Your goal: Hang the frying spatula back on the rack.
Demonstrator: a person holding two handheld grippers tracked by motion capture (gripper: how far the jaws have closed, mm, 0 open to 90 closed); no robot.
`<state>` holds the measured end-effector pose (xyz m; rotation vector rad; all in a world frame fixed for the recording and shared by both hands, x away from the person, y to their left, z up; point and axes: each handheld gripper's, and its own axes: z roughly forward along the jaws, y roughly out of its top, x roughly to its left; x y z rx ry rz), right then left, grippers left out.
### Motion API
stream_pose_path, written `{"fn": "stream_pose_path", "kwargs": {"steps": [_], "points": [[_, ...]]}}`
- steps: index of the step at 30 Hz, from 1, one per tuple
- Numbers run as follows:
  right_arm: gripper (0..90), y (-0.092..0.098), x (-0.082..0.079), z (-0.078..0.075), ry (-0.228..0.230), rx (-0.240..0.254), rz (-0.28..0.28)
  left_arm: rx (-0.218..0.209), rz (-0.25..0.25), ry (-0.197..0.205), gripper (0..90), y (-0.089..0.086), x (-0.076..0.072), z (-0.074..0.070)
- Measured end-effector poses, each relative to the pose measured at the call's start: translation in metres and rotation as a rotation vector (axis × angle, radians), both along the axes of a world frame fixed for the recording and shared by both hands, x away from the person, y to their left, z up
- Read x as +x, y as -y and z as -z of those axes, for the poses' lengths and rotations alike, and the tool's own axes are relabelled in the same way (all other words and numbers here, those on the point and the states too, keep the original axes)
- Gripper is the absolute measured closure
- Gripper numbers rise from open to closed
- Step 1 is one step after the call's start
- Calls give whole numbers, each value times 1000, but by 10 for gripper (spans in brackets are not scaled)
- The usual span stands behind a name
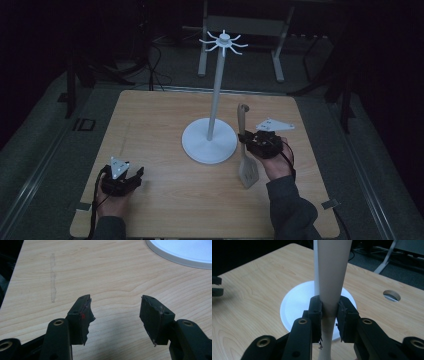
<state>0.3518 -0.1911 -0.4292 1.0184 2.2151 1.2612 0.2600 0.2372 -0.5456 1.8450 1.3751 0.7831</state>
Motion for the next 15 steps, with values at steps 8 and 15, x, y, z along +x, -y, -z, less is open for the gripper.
{"fn": "stream_pose_path", "kwargs": {"steps": [8, 15], "points": [[749, -3, 0, -6, 22, 33, 0, 3, 1, -2, 428, 0, 0, 0], [750, -5, -1, -14, 40, 66, 3, 2, 0, -3, 428, 0, 0, 0]]}}
